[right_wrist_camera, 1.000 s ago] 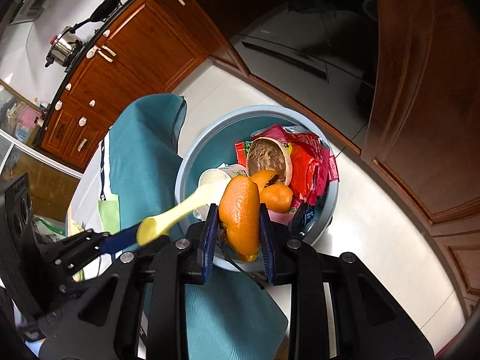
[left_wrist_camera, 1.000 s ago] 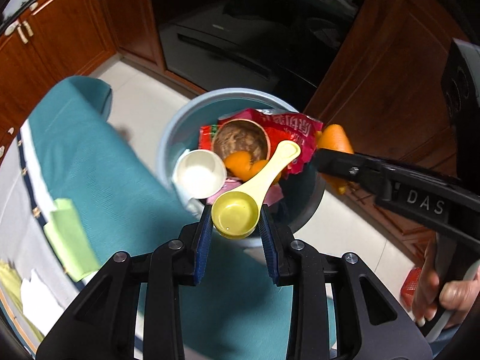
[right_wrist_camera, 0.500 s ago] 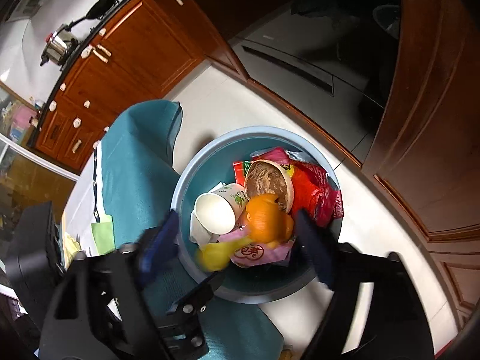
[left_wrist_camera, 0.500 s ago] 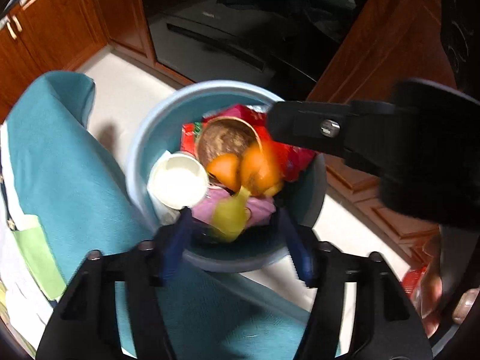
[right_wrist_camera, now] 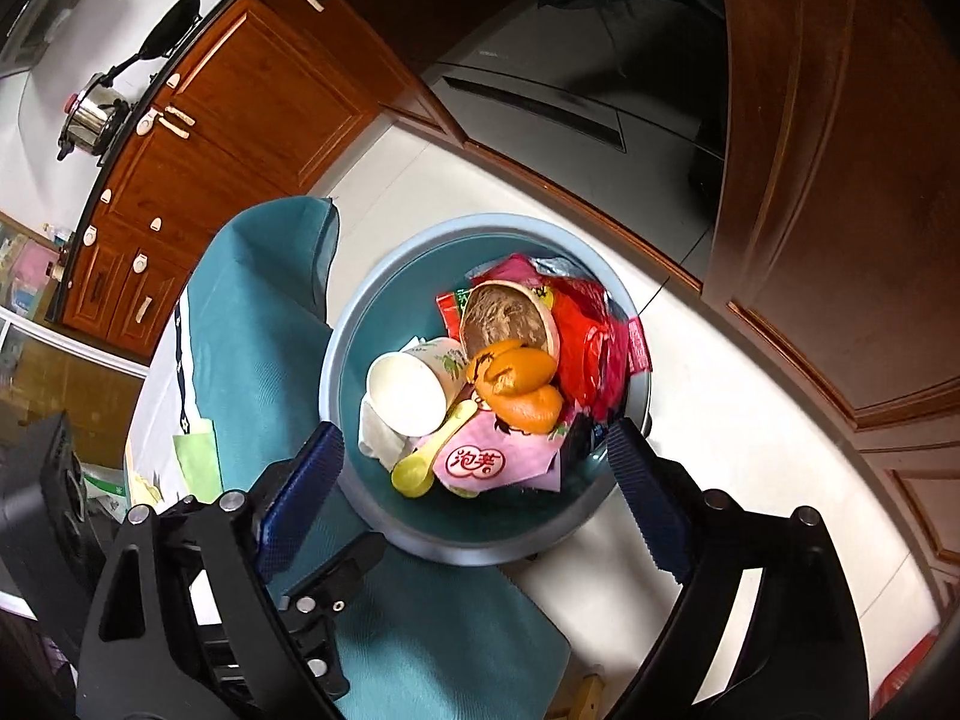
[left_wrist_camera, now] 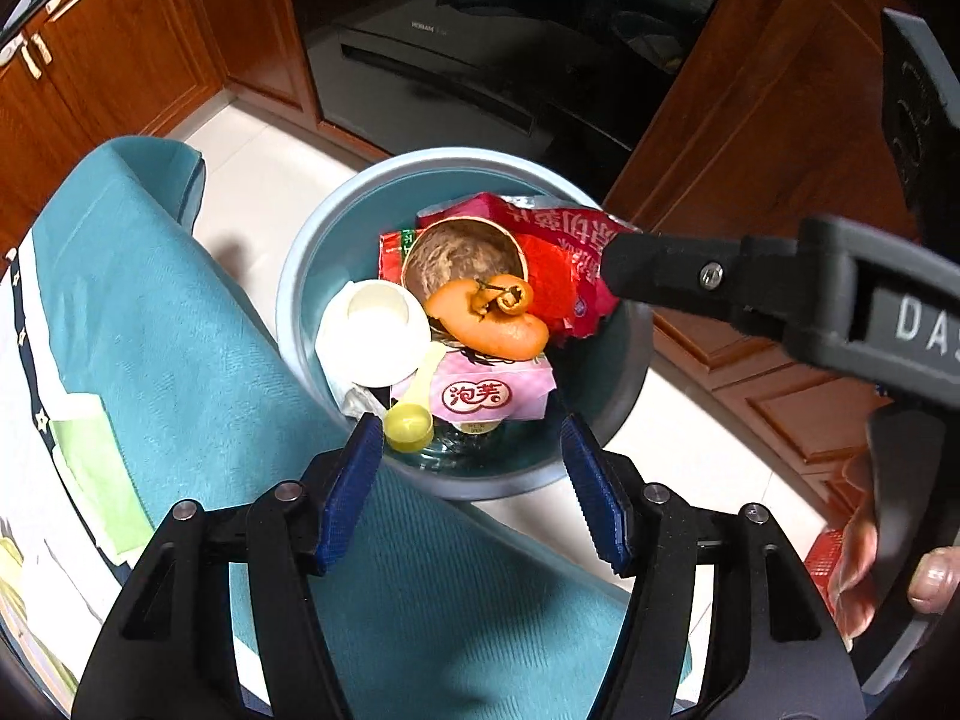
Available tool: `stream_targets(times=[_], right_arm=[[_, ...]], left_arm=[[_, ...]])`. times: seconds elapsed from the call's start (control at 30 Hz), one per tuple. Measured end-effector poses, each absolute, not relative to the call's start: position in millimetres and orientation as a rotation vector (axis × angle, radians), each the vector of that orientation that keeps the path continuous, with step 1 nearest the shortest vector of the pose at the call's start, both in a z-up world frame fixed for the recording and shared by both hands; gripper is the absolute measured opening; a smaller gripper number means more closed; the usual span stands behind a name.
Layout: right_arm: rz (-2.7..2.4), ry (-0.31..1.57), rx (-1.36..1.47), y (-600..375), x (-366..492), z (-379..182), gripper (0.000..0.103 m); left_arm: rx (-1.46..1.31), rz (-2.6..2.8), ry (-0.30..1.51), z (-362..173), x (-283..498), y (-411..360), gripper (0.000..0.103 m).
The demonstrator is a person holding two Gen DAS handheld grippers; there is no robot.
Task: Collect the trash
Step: 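Carry spoon and orange over the teal bin and open both tools, then return both tools to the table over the corn husk and tissue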
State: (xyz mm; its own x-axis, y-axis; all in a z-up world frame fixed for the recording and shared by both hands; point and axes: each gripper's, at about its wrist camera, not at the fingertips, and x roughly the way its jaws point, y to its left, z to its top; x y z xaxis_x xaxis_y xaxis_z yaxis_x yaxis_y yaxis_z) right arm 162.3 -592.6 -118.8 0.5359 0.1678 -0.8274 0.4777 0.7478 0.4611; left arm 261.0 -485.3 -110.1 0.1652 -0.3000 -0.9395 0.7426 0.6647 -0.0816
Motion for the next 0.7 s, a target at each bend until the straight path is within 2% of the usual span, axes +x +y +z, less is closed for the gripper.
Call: stream_targets(times=[0.4, 0.7], right_arm=[[-0.167, 1.014, 0.652, -548.9, 148.7, -87.0, 0.086], [-0.123, 1.014, 0.592, -493.5, 141.2, -59.1, 0.086]], left_arm=[[0.392, -0.784, 1.138, -73.4, 251.3, -442.3, 0.063], [0.326, -0.757, 1.106, -50.5, 243.1, -381.5, 0.063]])
